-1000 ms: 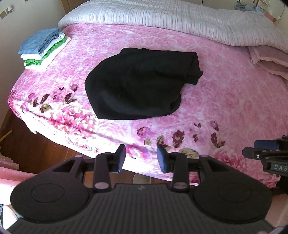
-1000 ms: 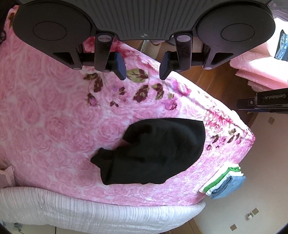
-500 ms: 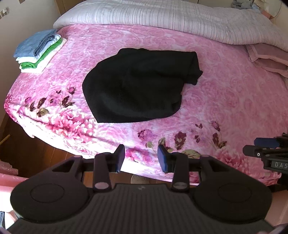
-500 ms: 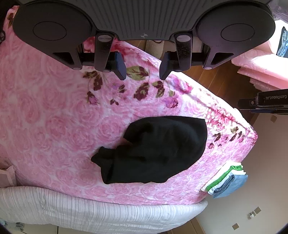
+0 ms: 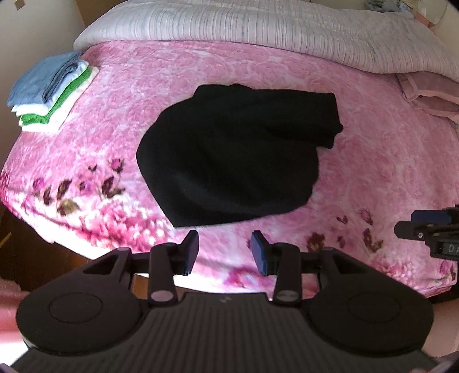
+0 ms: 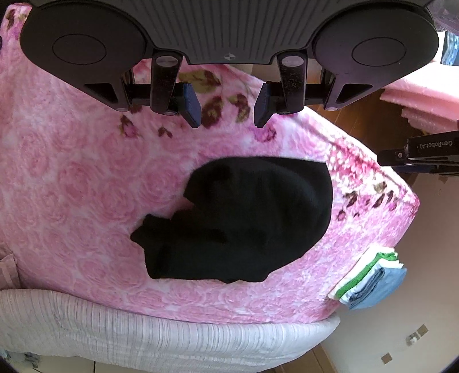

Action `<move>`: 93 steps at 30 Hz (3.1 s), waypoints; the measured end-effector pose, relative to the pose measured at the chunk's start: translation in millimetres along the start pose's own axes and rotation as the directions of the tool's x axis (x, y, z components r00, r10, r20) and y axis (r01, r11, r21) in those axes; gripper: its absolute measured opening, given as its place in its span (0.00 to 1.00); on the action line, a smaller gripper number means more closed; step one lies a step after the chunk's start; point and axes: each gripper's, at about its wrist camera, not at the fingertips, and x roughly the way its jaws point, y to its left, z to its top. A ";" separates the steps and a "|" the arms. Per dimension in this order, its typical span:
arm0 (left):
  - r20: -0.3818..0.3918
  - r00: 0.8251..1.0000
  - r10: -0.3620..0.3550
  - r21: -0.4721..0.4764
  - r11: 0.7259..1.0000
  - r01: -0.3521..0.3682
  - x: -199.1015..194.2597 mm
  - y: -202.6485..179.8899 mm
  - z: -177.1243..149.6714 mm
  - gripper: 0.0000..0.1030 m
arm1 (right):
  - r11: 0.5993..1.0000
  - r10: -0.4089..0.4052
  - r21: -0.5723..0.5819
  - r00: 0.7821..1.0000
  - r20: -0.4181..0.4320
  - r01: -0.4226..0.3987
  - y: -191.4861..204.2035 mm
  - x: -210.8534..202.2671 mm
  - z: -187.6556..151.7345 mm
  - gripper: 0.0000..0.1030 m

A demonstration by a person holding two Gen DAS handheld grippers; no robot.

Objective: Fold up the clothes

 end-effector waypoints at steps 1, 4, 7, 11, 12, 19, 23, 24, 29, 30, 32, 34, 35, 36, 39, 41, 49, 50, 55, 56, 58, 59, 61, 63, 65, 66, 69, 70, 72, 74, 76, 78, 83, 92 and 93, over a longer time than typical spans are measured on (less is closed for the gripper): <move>-0.001 1.000 0.000 0.010 1.000 0.000 3.2 2.5 4.9 0.35 | 1.000 -0.004 0.008 1.000 0.002 0.004 1.3 3.6 4.9 0.43; -0.009 1.000 -0.011 0.042 0.999 0.011 14.8 12.0 18.5 0.35 | 0.999 -0.018 0.035 1.000 -0.001 0.018 4.9 14.6 16.9 0.43; -0.024 0.999 -0.024 0.063 0.998 0.025 27.6 17.0 27.2 0.36 | 0.998 -0.031 0.060 0.999 -0.007 0.032 6.9 22.7 23.7 0.43; -0.045 0.998 -0.032 0.087 0.996 0.036 45.2 19.4 32.2 0.36 | 0.994 -0.048 0.096 0.998 -0.032 0.051 4.4 33.3 26.8 0.43; -0.047 0.998 -0.040 0.093 0.995 0.044 50.3 19.2 31.6 0.37 | 0.993 -0.052 0.105 0.998 -0.040 0.056 3.4 36.1 27.1 0.43; -0.083 0.994 -0.077 0.123 0.989 0.087 89.8 10.1 20.4 0.40 | 0.980 -0.102 0.165 0.992 -0.072 0.113 -25.3 49.4 20.9 0.43; -0.100 0.992 -0.077 0.125 0.988 0.090 109.6 -2.0 10.8 0.40 | 0.971 -0.131 0.193 0.988 -0.083 0.145 -53.9 55.9 14.2 0.43; -0.100 0.992 -0.073 0.125 0.988 0.085 114.2 -5.7 7.6 0.41 | 0.969 -0.135 0.198 0.987 -0.087 0.150 -60.4 57.8 13.0 0.43; -0.076 0.996 -0.045 0.156 0.986 0.057 136.0 -35.7 -9.7 0.44 | 0.976 -0.127 0.160 0.985 -0.119 0.145 -87.9 73.8 9.5 0.43; -0.068 0.997 -0.037 0.169 0.984 0.048 140.7 -43.4 -13.6 0.44 | 0.978 -0.126 0.150 0.984 -0.124 0.144 -92.9 77.2 9.5 0.43; -0.043 0.999 -0.019 0.204 0.979 0.027 150.4 -60.1 -24.0 0.44 | 0.981 -0.126 0.131 0.983 -0.133 0.143 -103.0 84.1 9.5 0.43; -0.018 1.000 0.003 0.254 0.967 0.002 162.3 -76.8 -33.6 0.44 | 0.983 -0.126 0.118 0.982 -0.141 0.143 -112.3 90.2 8.2 0.43; -0.005 1.000 0.013 0.278 0.960 -0.011 168.2 -85.0 -38.4 0.44 | 0.983 -0.128 0.111 0.981 -0.145 0.144 -118.3 93.4 8.6 0.43; 0.004 1.000 0.026 0.306 0.952 -0.026 174.2 -91.8 -41.8 0.44 | 0.984 -0.132 0.103 0.980 -0.148 0.148 -124.3 96.0 9.1 0.43; 0.037 0.997 0.067 0.394 0.916 -0.076 192.3 -112.3 -52.3 0.45 | 0.984 -0.148 0.080 0.977 -0.150 0.162 -141.2 101.2 10.0 0.43; 0.072 0.991 0.112 0.471 0.872 -0.133 203.8 -125.0 -56.5 0.48 | 0.984 -0.152 0.074 0.977 -0.151 0.165 -152.3 103.9 11.2 0.43; 0.250 0.949 0.192 0.741 0.593 -0.315 256.3 -164.6 -74.5 0.60 | 0.982 -0.161 0.068 0.968 -0.194 0.177 -172.3 121.2 14.7 0.43; 0.260 0.946 0.192 0.753 0.574 -0.323 263.1 -166.2 -75.0 0.51 | 0.982 -0.159 0.067 0.967 -0.201 0.176 -172.3 123.1 15.1 0.43; 0.238 0.961 0.145 0.681 0.681 -0.271 257.5 -137.6 -42.8 0.07 | 0.979 -0.170 0.072 0.964 -0.204 0.188 -171.8 131.0 21.9 0.43; 0.235 0.963 0.132 0.653 0.713 -0.257 252.7 -128.6 -34.3 0.06 | 0.979 -0.173 0.075 0.966 -0.190 0.191 -172.2 132.6 24.9 0.43; 0.247 0.962 0.119 0.606 0.755 -0.250 242.0 -109.7 -19.4 0.06 | 0.980 -0.174 0.074 0.974 -0.147 0.186 -172.0 138.0 32.6 0.43; 0.258 0.959 0.118 0.586 0.770 -0.253 235.4 -97.5 -12.0 0.06 | 0.981 -0.179 0.058 0.977 -0.117 0.186 -170.8 143.0 36.9 0.43; 0.274 0.954 0.122 0.536 0.804 -0.257 224.9 -73.6 2.4 0.06 | 0.981 -0.194 0.008 0.979 -0.060 0.195 -167.5 156.2 45.4 0.43; 0.273 0.951 0.148 0.457 0.850 -0.263 219.0 -42.3 17.9 0.06 | 0.974 -0.219 -0.066 0.976 -0.013 0.218 -163.8 173.2 52.9 0.43; 0.261 0.949 0.176 0.375 0.888 -0.268 214.4 -10.1 32.1 0.06 | 0.955 -0.250 -0.156 0.968 0.029 0.252 -158.1 196.2 59.4 0.43; 0.255 0.948 0.189 0.335 0.903 -0.270 212.5 5.3 37.9 0.06 | 0.945 -0.259 -0.197 0.965 0.043 0.263 -156.2 207.8 63.2 0.43; 0.239 0.947 0.213 0.274 0.921 -0.277 215.9 39.8 55.7 0.06 | 0.911 -0.269 -0.291 0.956 0.115 0.291 -153.7 235.6 78.0 0.43; 0.237 0.947 0.215 0.264 0.924 -0.276 218.2 45.6 58.4 0.06 | 0.894 -0.278 -0.319 0.948 0.153 0.314 -151.5 242.3 83.1 0.43; 0.231 0.951 0.208 0.247 0.933 -0.263 222.9 53.5 63.4 0.06 | 0.848 -0.298 -0.382 0.927 0.229 0.367 -145.8 254.5 92.5 0.43; 0.226 0.955 0.195 0.232 0.941 -0.247 225.8 57.6 65.1 0.06 | 0.768 -0.303 -0.501 0.915 0.265 0.400 -136.3 268.3 95.2 0.44; 0.222 0.958 0.184 0.219 0.948 -0.233 227.6 56.7 65.6 0.06 | 0.660 -0.306 -0.627 0.910 0.280 0.414 -126.6 284.0 94.1 0.44; 0.230 0.953 0.197 0.193 0.951 -0.244 227.6 56.2 65.8 0.06 | 0.599 -0.290 -0.698 0.919 0.268 0.393 -121.5 291.7 91.4 0.36; 0.263 0.954 0.145 0.100 0.979 -0.177 197.2 73.1 65.1 0.05 | 0.721 -0.242 -0.575 0.918 0.313 0.386 -121.5 241.0 104.8 0.06; 0.434 0.894 0.115 0.031 0.989 -0.143 71.5 132.5 83.0 0.05 | 0.743 -0.064 -0.555 0.865 0.497 0.374 -61.2 50.0 111.8 0.05; 0.450 0.886 0.110 0.021 0.991 -0.133 58.3 140.0 84.4 0.05 | 0.741 -0.050 -0.562 0.865 0.499 0.367 -56.5 31.6 110.8 0.05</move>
